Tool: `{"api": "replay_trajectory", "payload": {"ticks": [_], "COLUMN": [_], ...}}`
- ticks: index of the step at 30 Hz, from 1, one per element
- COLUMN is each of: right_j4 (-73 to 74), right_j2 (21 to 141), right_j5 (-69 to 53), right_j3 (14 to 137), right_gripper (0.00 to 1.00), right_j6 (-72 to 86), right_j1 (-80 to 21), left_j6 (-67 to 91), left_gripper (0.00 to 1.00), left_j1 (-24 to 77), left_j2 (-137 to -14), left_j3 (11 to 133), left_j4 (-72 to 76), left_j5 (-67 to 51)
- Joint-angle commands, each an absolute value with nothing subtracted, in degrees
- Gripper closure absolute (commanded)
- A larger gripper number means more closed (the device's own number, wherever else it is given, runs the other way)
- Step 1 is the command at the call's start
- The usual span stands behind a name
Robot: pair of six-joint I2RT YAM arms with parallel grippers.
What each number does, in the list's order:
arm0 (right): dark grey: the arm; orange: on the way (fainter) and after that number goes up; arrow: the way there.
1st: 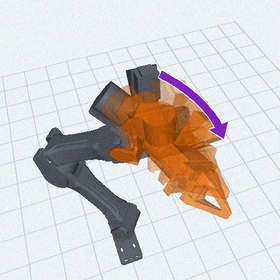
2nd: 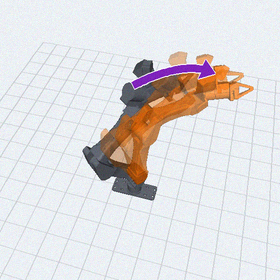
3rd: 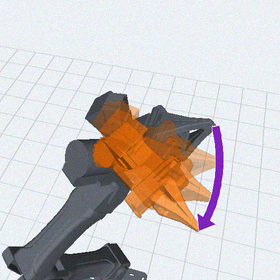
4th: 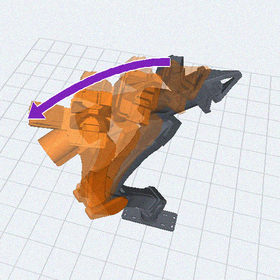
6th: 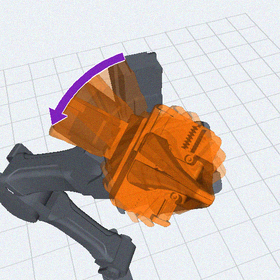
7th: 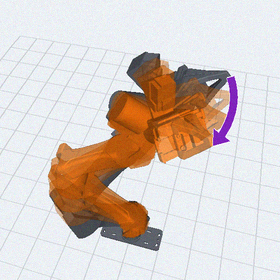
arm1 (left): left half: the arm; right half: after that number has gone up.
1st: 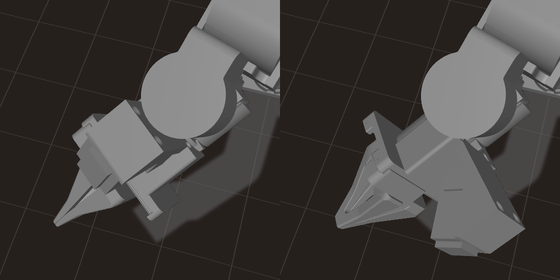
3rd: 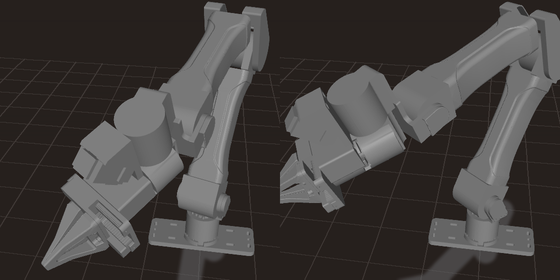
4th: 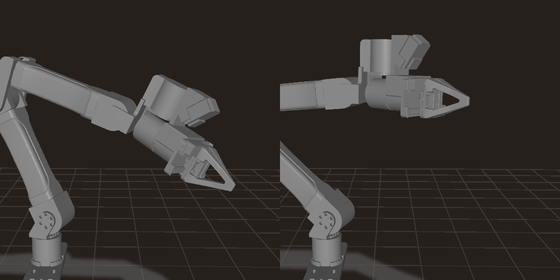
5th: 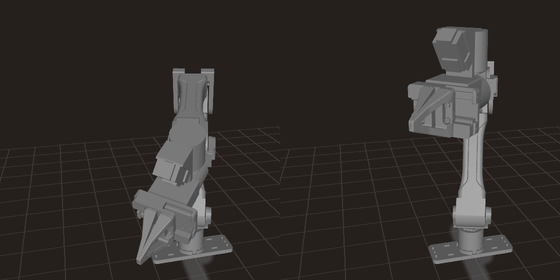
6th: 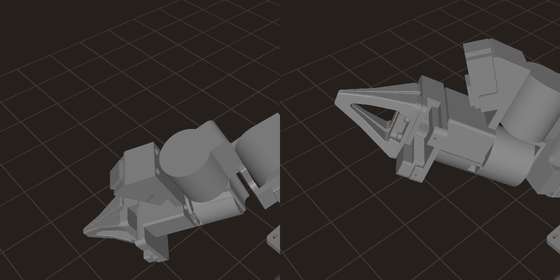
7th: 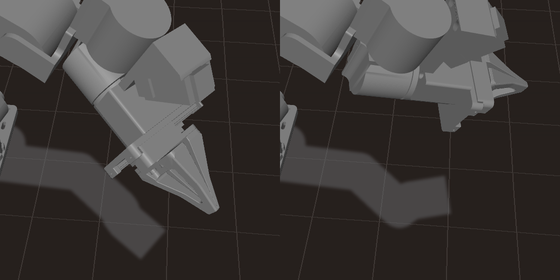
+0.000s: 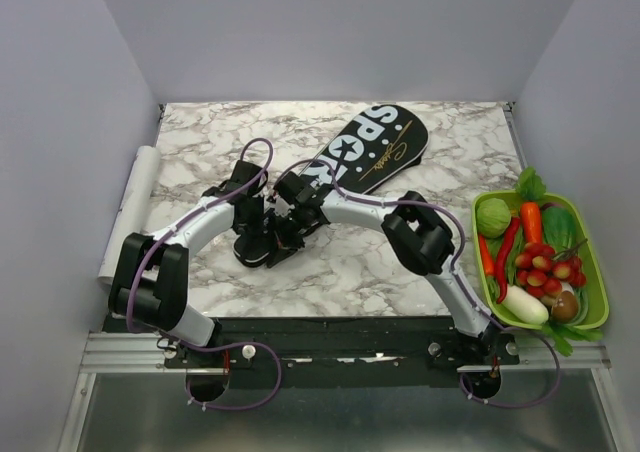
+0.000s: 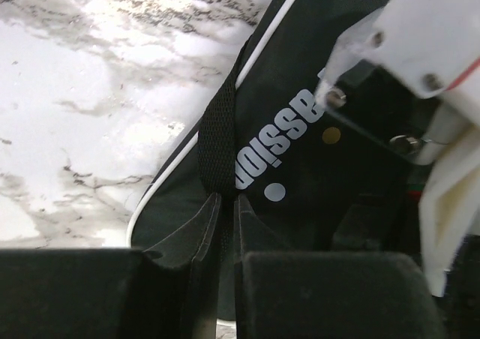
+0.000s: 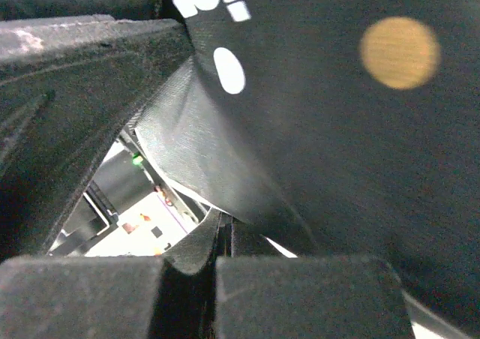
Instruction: Pack up the badminton gear
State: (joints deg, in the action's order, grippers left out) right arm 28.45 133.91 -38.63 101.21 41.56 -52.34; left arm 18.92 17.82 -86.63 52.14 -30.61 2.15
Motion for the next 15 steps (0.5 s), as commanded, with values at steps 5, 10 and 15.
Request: {"api": "replay_trajectory", "payload": {"ticks": [5, 10, 15], "right_j4": [22.77, 21.62, 20.13], "right_j2": [130.09, 123.67, 116.30], "right_j5": [-36.40, -33.67, -32.34], "right_j3": [93.97, 84.05, 75.69], "right_gripper": [0.99, 0.99, 0.99], "right_j6": [48.42, 47.81, 46.23], "right_j1": [-52.21, -50.36, -47.47], "left_j6": [20.83, 22.06, 23.64], "left_gripper": [0.84, 0.76, 0.75], "left_j1": [18.37, 19.16, 23.62], "left_j2": [-87.19, -80.87, -80.50], "left_j3": [47.29, 45.62, 45.27], "left_j4": [-27.07, -26.10, -27.07], "left_j5": [-12.65, -19.15, -20.74]}}
